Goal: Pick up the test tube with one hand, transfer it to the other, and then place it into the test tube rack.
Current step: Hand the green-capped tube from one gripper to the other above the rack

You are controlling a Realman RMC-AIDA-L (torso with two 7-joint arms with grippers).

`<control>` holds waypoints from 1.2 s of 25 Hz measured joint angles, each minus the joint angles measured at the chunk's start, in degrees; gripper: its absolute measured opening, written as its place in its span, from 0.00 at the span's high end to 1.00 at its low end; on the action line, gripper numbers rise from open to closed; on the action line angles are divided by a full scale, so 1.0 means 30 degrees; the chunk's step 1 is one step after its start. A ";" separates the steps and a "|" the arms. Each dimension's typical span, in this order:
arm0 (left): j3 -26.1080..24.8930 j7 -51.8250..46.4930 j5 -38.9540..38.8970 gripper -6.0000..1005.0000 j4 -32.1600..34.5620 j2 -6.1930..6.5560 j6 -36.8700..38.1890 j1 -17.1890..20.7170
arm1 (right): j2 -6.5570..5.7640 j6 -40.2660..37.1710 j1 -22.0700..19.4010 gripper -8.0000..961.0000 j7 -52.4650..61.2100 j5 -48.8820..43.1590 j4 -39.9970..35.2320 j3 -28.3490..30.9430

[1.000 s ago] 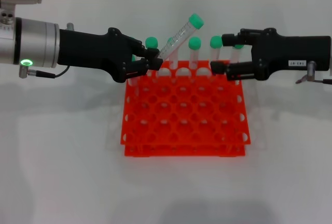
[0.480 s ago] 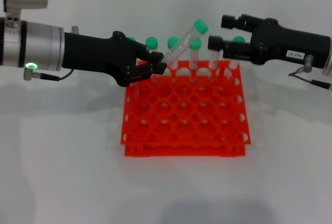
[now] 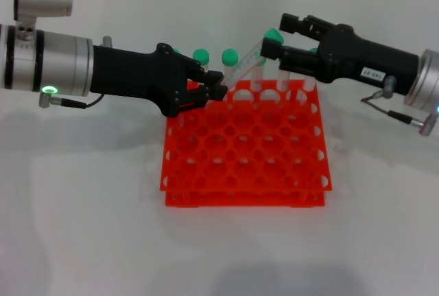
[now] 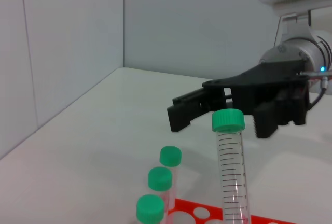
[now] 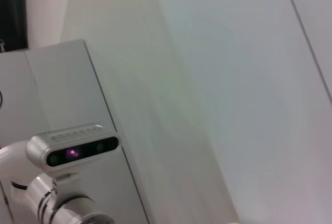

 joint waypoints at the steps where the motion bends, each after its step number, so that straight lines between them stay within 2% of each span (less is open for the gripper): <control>1: 0.0000 0.0003 0.0000 0.81 0.0000 -0.0015 -0.0004 -0.0011 | -0.0001 0.0000 0.0031 0.15 -0.0187 0.0556 0.0180 -0.0532; 7: -0.0026 0.0005 -0.0031 0.81 0.0010 -0.0047 -0.0099 0.0008 | -0.0006 -0.0034 -0.0297 0.15 -0.1371 0.4394 0.0319 -0.3948; 10: -0.0011 0.0005 -0.0037 0.81 0.0043 -0.0199 -0.0387 0.0014 | -0.0005 0.0039 -0.0528 0.15 -0.2000 0.6041 0.0329 -0.5307; 11: -0.0009 0.0005 -0.0034 0.81 0.0068 -0.0251 -0.0439 0.0015 | -0.0006 0.0177 -0.0676 0.15 -0.2472 0.7334 0.0343 -0.6326; 15: 0.0000 0.0006 -0.0024 0.81 0.0105 -0.0321 -0.0492 0.0043 | -0.0005 0.0612 -0.0736 0.15 -0.2772 0.8405 0.0361 -0.7338; 30: 0.0000 0.0004 -0.0011 0.81 0.0119 -0.0311 -0.0492 0.0063 | -0.0005 0.0965 -0.0737 0.15 -0.2806 0.8519 0.0278 -0.7473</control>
